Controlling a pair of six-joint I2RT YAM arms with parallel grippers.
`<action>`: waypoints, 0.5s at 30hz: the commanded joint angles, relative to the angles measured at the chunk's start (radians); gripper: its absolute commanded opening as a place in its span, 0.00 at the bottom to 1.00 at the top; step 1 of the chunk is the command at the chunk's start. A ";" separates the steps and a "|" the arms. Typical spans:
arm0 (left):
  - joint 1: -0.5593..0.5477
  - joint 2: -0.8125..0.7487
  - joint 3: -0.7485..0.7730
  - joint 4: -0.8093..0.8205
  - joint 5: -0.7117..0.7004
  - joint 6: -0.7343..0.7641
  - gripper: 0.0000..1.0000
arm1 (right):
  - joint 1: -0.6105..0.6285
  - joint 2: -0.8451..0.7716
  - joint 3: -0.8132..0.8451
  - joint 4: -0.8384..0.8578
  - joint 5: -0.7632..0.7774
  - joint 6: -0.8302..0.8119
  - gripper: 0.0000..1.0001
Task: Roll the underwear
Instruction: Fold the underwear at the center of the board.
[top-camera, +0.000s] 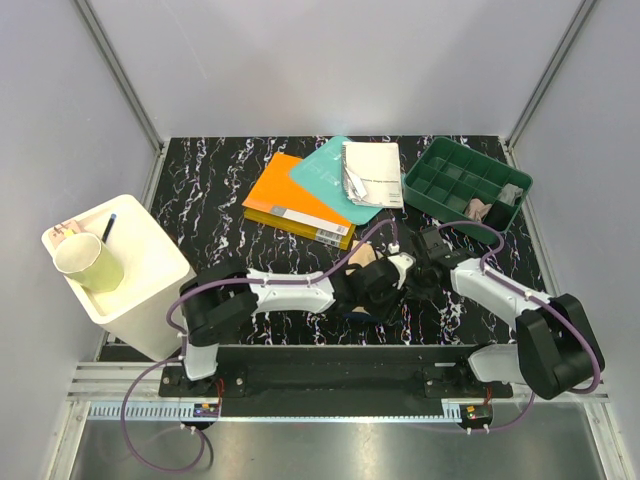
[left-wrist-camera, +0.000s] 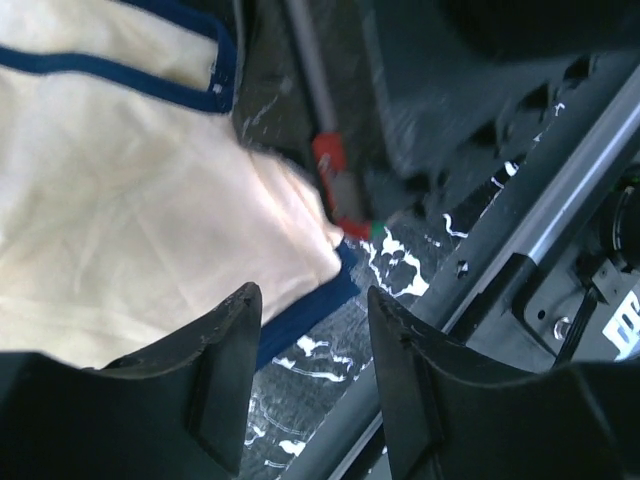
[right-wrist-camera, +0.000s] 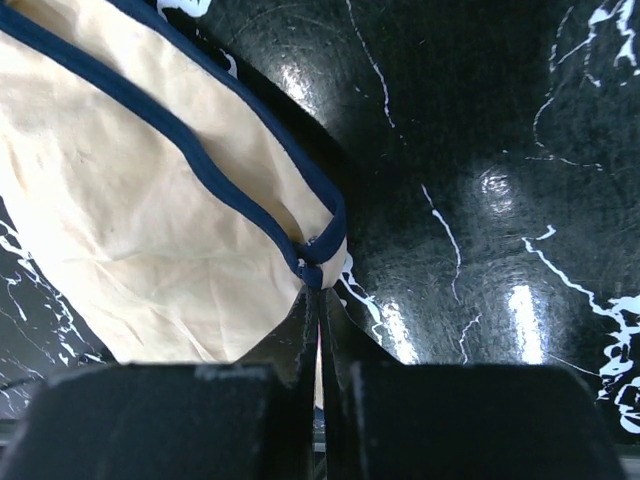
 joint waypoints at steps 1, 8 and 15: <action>-0.008 0.040 0.093 -0.030 -0.042 0.001 0.48 | 0.004 0.002 0.051 -0.010 -0.034 -0.023 0.00; 0.016 -0.086 -0.019 -0.021 -0.200 -0.025 0.48 | 0.004 -0.026 0.079 -0.026 -0.043 -0.026 0.00; 0.131 -0.226 -0.231 0.129 -0.176 -0.046 0.47 | 0.004 -0.021 0.094 -0.039 -0.043 -0.033 0.00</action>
